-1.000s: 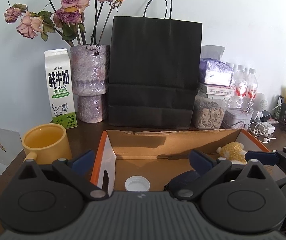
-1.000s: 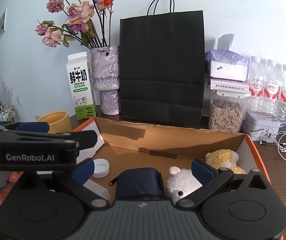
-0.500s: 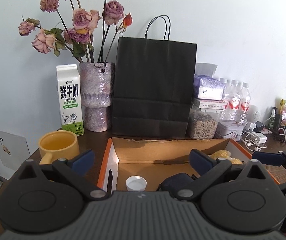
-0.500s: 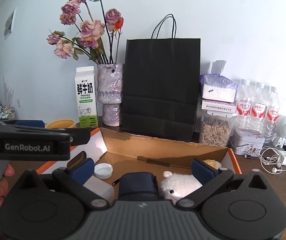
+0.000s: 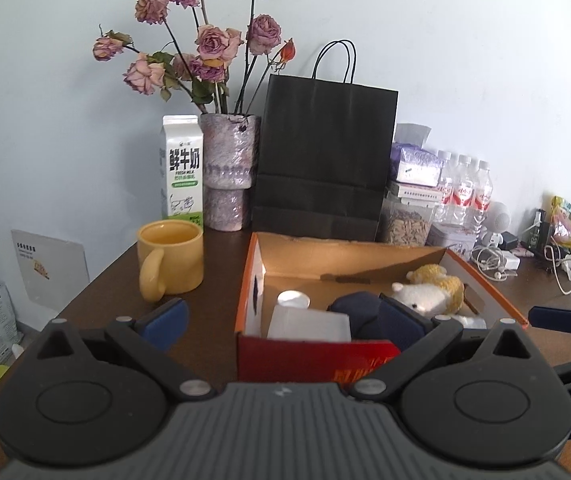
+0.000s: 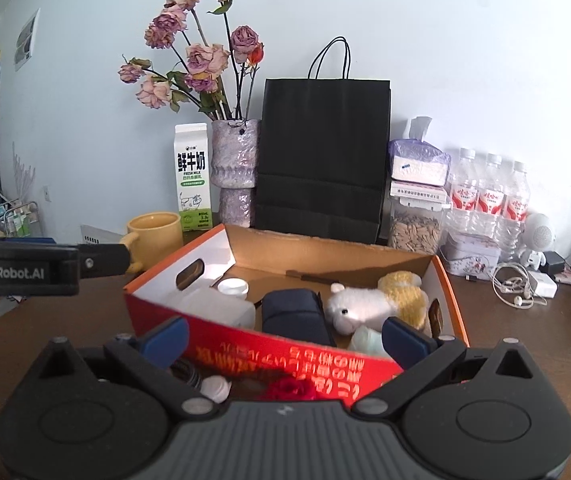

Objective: Organize objects
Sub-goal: 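Move both tools back toward the purple cloth bag and white tissue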

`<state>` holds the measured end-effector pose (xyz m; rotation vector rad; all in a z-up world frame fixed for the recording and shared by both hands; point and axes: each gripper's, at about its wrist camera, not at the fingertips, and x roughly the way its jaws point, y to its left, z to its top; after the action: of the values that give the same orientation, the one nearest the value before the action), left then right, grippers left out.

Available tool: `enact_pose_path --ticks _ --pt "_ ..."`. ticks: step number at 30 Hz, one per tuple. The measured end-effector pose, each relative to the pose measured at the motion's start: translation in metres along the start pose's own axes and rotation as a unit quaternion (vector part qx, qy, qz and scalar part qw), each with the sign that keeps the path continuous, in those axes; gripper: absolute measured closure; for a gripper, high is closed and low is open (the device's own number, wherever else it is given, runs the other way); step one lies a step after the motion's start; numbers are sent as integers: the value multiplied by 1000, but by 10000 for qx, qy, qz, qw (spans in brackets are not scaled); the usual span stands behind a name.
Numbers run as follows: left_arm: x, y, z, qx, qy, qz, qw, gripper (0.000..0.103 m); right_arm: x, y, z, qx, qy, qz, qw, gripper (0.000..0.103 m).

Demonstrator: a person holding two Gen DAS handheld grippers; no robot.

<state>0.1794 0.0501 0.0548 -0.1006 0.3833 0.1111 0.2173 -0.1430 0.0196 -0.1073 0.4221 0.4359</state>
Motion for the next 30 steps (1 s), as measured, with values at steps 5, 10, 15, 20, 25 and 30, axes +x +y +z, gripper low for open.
enact_pose_path --ticks 5,10,15,20,25,30 --pt "-19 0 -18 203 134 -3 9997 0 -21 2 -22 30 148 6 9999 0" --pt "-33 0 -35 278 278 -77 9992 0 -36 1 -43 48 328 -7 9995 0" --pt "-37 0 -47 333 408 -107 9986 0 -44 -2 -59 105 477 -13 9988 0" --pt "-36 1 -51 344 496 -62 9982 0 -44 -2 -63 88 537 -16 9985 0" --pt "-33 2 -52 332 519 -42 9981 0 -39 0 -64 1 565 7 9984 0" --pt "-28 4 -54 310 563 -32 9979 0 -30 -2 -64 3 614 22 9981 5"
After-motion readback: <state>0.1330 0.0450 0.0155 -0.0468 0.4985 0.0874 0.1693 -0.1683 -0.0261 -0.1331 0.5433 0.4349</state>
